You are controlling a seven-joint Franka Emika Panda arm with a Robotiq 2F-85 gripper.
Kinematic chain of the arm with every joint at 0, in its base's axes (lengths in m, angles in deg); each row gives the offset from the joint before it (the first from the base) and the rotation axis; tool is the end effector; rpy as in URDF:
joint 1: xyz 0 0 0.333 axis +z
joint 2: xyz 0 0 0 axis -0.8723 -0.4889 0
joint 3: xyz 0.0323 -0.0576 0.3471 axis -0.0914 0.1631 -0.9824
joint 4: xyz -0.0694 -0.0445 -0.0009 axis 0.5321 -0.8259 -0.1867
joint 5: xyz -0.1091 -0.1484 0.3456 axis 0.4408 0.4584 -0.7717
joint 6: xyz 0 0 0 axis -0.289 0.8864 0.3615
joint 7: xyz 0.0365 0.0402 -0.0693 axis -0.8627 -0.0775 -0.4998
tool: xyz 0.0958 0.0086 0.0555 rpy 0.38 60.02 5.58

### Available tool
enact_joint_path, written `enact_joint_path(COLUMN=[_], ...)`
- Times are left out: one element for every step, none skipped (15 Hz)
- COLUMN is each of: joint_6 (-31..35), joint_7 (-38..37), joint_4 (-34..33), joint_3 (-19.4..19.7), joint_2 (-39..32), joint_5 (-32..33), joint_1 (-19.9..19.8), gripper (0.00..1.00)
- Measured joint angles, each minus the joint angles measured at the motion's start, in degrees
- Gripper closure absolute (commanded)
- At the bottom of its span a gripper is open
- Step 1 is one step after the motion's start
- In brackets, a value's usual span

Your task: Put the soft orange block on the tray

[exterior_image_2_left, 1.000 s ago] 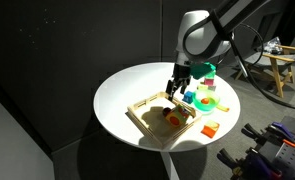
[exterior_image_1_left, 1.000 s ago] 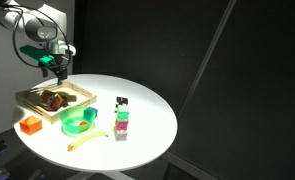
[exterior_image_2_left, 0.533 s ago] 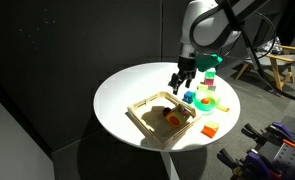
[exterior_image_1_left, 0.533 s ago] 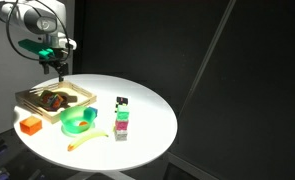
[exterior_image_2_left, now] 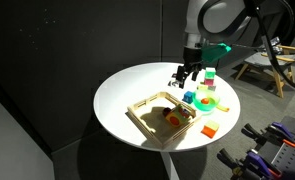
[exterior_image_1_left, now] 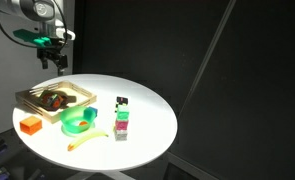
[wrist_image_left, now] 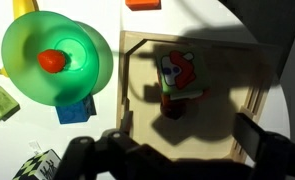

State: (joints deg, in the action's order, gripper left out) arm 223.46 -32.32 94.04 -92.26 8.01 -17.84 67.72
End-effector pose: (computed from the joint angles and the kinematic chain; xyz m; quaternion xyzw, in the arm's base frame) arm 0.5076 0.1143 0.3636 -0.9991 -0.0405 -0.0064 0.0052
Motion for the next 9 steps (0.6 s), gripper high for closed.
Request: enact_joint_path(joint_6=[-0.9,-1.7,-2.6,-3.4,-4.2,-4.9,-5.5,-6.0,-6.6], joint_7=[0.0,0.0,0.0,0.0,0.0,0.1,0.2,0.3,0.6], joint_4=[0.3,0.6,0.8,1.2,1.6,2.1,2.6,3.1,3.7], joint_3=[0.0,0.0,0.0,0.0,0.0,0.0,0.0,0.0,0.0], joint_2=[0.8,1.6,2.4,3.3,4.2,5.1,6.0,7.0,8.0], joint_5=[0.0,0.0,0.0,0.0,0.0,0.0,0.0,-0.1,-0.1], joint_1=[0.0,0.0,0.0,0.0,0.0,0.0,0.0,0.0,0.0], gripper=[0.0,0.0,0.0,0.0,0.0,0.0,0.0,0.0,0.0])
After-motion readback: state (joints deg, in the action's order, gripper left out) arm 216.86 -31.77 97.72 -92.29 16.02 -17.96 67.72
